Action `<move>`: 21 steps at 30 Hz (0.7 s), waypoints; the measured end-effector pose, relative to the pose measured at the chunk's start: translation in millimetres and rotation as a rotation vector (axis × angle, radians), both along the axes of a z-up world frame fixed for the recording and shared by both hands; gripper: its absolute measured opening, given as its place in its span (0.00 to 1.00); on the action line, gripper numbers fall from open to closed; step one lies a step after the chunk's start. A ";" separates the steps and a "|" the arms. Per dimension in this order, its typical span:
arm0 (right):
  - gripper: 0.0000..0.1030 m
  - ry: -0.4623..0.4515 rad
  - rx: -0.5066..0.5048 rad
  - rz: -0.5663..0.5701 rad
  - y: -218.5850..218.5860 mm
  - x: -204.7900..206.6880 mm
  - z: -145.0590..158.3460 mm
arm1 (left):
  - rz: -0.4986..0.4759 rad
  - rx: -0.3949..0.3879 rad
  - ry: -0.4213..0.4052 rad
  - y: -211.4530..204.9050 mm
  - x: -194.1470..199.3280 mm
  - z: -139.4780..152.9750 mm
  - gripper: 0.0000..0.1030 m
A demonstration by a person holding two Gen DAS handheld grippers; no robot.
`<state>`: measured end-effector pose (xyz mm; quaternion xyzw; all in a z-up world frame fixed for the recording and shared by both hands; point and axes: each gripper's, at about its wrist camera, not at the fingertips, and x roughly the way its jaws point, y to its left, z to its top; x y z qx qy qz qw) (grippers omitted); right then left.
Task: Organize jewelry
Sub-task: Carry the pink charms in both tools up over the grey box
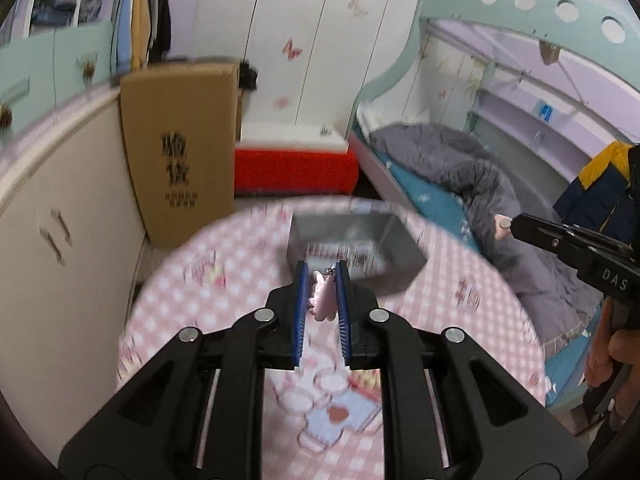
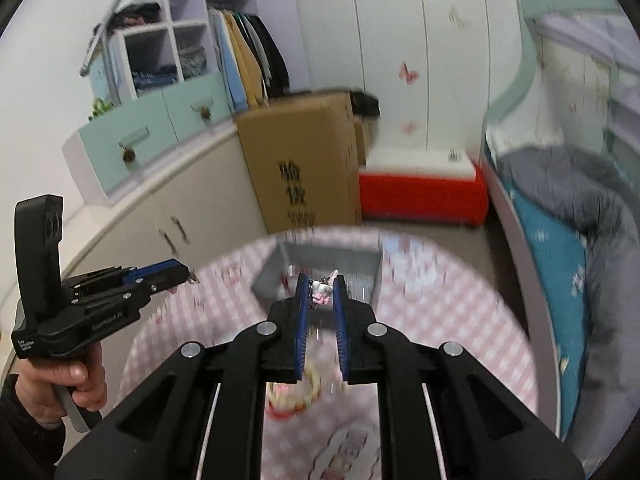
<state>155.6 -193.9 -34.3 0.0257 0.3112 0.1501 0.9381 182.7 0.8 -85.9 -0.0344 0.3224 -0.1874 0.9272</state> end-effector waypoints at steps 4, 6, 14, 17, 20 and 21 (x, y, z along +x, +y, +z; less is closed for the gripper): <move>0.10 -0.067 -0.002 0.017 2.5 18.5 33.4 | -0.012 -0.007 -0.079 -9.7 14.2 38.0 0.13; 0.10 -0.069 0.005 0.025 3.4 31.6 38.6 | -0.019 -0.020 -0.088 -14.4 23.8 48.6 0.13; 0.10 0.033 0.048 0.029 5.6 80.4 18.6 | -0.056 -0.035 -0.014 -35.8 73.5 46.8 0.14; 0.10 0.082 0.055 0.020 4.6 95.9 2.0 | -0.062 -0.038 0.023 -41.7 87.1 38.0 0.14; 0.10 0.125 0.064 0.013 2.8 106.4 -12.4 | -0.075 -0.044 0.059 -46.1 96.6 26.2 0.14; 0.10 0.140 0.069 0.011 1.8 109.9 -17.1 | -0.076 -0.045 0.067 -47.3 99.3 23.4 0.14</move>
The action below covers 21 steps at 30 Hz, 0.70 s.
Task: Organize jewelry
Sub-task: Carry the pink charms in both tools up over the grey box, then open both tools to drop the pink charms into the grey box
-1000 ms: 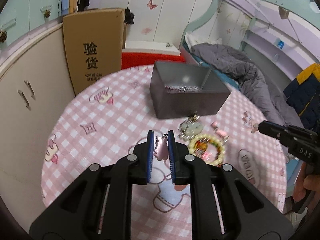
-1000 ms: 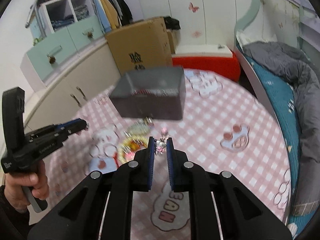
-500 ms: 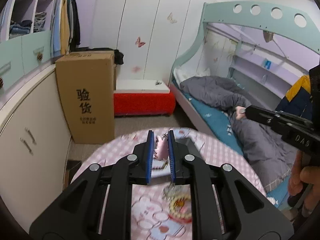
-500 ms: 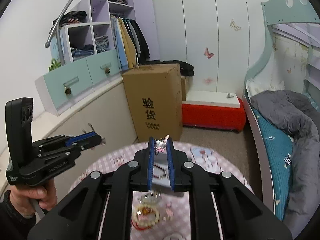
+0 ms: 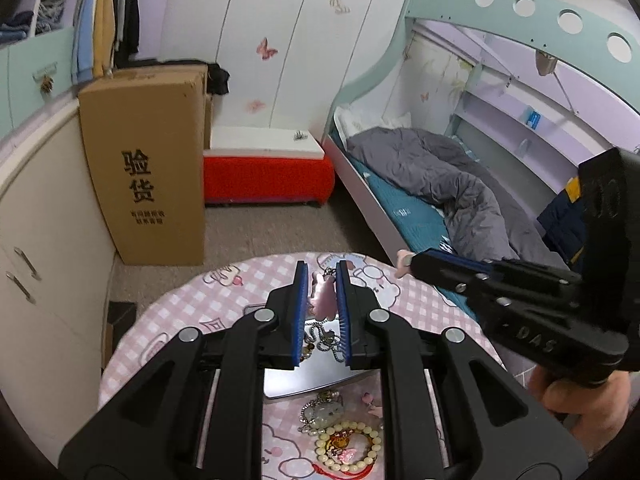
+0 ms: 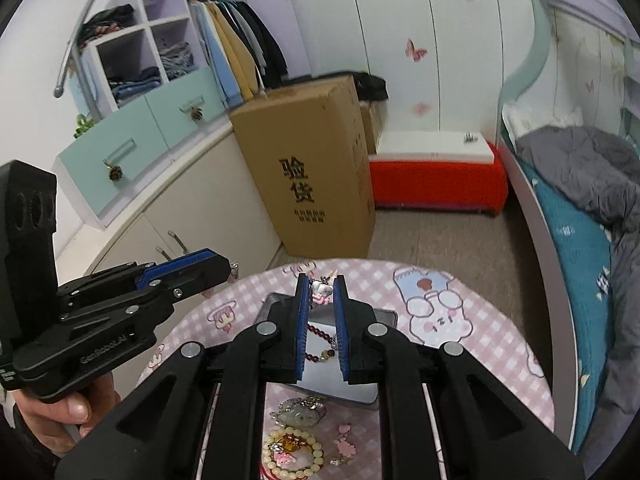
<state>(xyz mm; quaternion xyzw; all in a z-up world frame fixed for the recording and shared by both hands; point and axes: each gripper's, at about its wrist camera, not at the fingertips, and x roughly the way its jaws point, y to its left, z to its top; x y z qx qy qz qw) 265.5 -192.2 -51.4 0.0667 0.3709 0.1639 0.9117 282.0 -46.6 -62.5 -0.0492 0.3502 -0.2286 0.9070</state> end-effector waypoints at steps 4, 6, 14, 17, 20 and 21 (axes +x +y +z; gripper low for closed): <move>0.15 0.031 0.012 -0.022 -2.2 5.9 -9.9 | 0.009 0.019 0.051 -4.0 13.9 -11.2 0.26; 0.29 0.045 0.014 -0.038 -3.2 9.2 -14.5 | 0.050 0.049 0.066 -0.9 18.2 -15.3 0.84; 0.93 0.019 0.069 -0.186 -32.3 4.4 -15.9 | 0.140 0.070 -0.003 17.5 2.9 -5.7 0.95; 0.93 -0.007 0.077 -0.223 -39.6 -1.1 -9.2 | 0.184 0.095 -0.036 25.1 -5.1 0.5 0.95; 0.93 -0.033 0.062 -0.231 -38.9 -7.6 0.5 | 0.213 0.113 -0.067 33.7 -16.1 8.6 0.95; 0.93 -0.045 0.057 -0.232 -38.1 -10.7 4.1 | 0.220 0.113 -0.078 37.1 -21.4 11.4 0.95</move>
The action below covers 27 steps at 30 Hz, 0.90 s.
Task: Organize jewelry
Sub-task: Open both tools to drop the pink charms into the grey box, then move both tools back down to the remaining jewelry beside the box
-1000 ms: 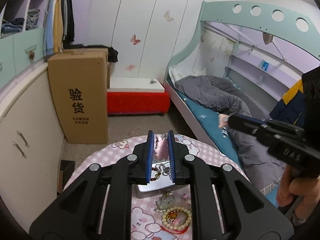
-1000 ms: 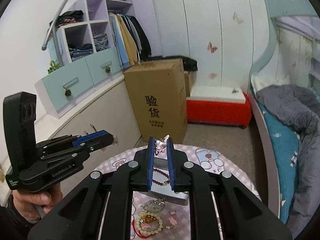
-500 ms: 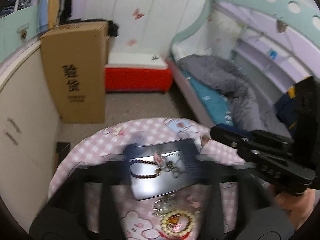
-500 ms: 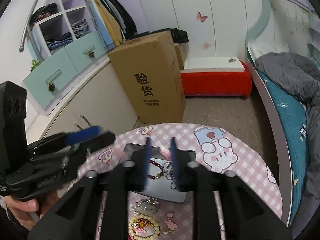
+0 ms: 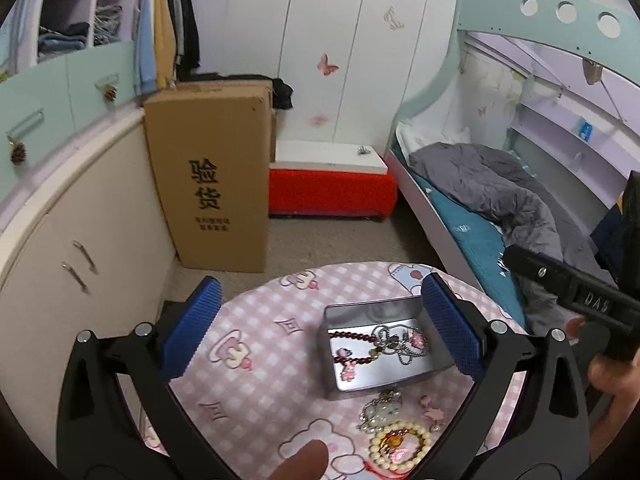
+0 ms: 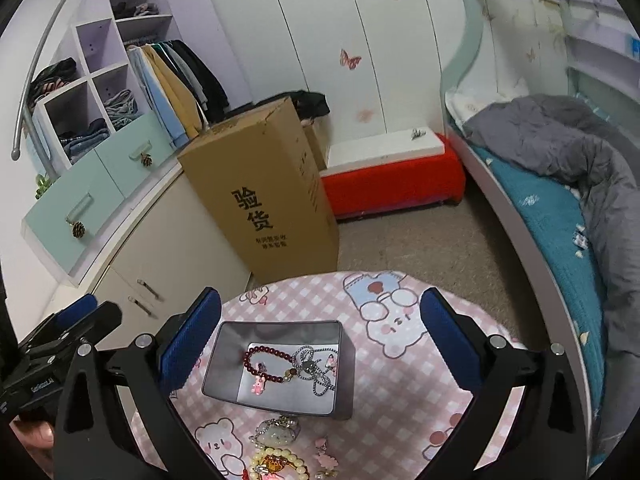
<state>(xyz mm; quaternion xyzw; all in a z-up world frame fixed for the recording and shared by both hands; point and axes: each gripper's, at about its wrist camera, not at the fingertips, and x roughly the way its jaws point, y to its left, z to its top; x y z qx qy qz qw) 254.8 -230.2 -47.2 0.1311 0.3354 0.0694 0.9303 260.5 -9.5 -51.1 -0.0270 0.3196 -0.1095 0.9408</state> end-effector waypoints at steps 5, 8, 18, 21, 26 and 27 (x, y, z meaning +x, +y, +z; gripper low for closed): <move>0.93 -0.039 -0.014 0.003 -0.1 -11.4 15.6 | 0.011 -0.012 -0.045 11.7 -21.8 13.9 0.95; 0.93 -0.065 -0.027 0.006 1.3 -20.4 24.4 | 0.014 -0.019 -0.075 15.2 -33.0 23.9 0.95; 0.93 -0.138 -0.034 0.001 1.6 -58.2 45.2 | -0.011 -0.012 -0.158 15.9 -69.2 42.5 0.95; 0.93 -0.165 -0.048 -0.004 0.4 -73.1 48.8 | -0.019 -0.010 -0.178 17.4 -78.4 45.0 0.95; 0.93 -0.184 -0.086 0.006 1.6 -90.1 50.0 | -0.017 0.011 -0.207 19.1 -93.9 46.6 0.95; 0.93 -0.184 -0.094 0.008 1.7 -92.6 49.1 | -0.018 0.016 -0.211 18.6 -96.3 46.1 0.95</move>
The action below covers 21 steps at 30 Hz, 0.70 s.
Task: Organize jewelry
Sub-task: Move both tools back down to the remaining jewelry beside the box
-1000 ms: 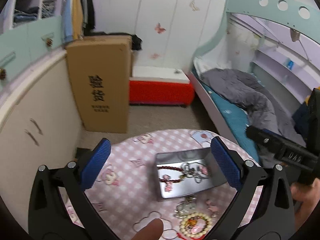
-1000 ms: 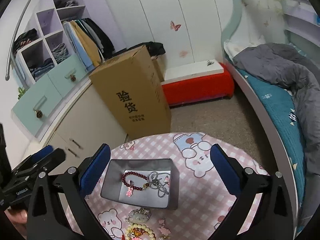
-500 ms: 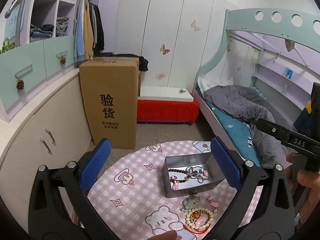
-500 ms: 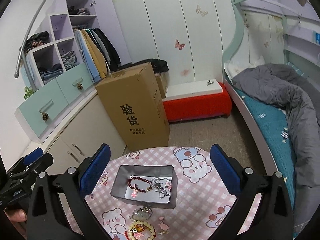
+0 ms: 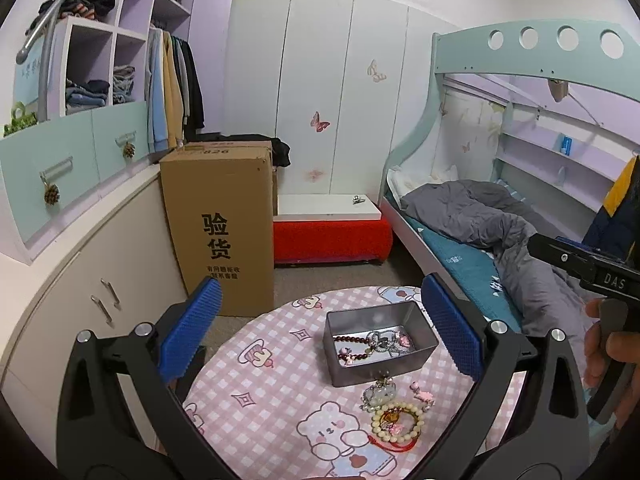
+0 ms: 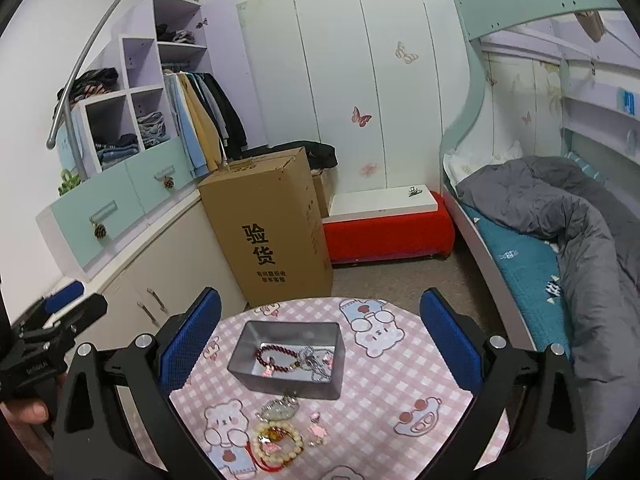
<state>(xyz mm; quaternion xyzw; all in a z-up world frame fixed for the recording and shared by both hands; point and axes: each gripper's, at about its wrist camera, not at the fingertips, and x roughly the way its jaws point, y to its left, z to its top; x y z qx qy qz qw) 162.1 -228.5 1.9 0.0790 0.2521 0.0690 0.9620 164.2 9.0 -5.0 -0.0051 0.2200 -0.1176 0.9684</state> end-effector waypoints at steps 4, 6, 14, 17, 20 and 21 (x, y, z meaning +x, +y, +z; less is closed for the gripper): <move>0.93 -0.007 -0.001 -0.001 0.8 -12.5 -1.6 | -0.009 0.028 -0.017 -3.6 -12.2 -6.7 0.95; 0.94 -0.014 -0.008 -0.001 2.2 -21.7 -3.8 | -0.015 0.033 -0.008 -6.1 -17.6 -13.7 0.95; 0.93 0.054 -0.019 0.005 7.6 -43.9 -37.8 | -0.032 0.054 0.121 -9.0 -23.0 -67.8 0.95; 0.93 0.096 -0.018 0.009 8.5 -46.6 -53.9 | -0.037 0.072 0.157 -11.2 -24.7 -86.1 0.95; 0.93 0.128 -0.007 0.011 8.7 -47.7 -65.3 | -0.036 0.080 0.190 -11.9 -22.8 -102.4 0.95; 0.93 0.139 -0.014 0.008 9.2 -47.6 -69.7 | -0.035 0.080 0.199 -12.4 -21.6 -106.3 0.95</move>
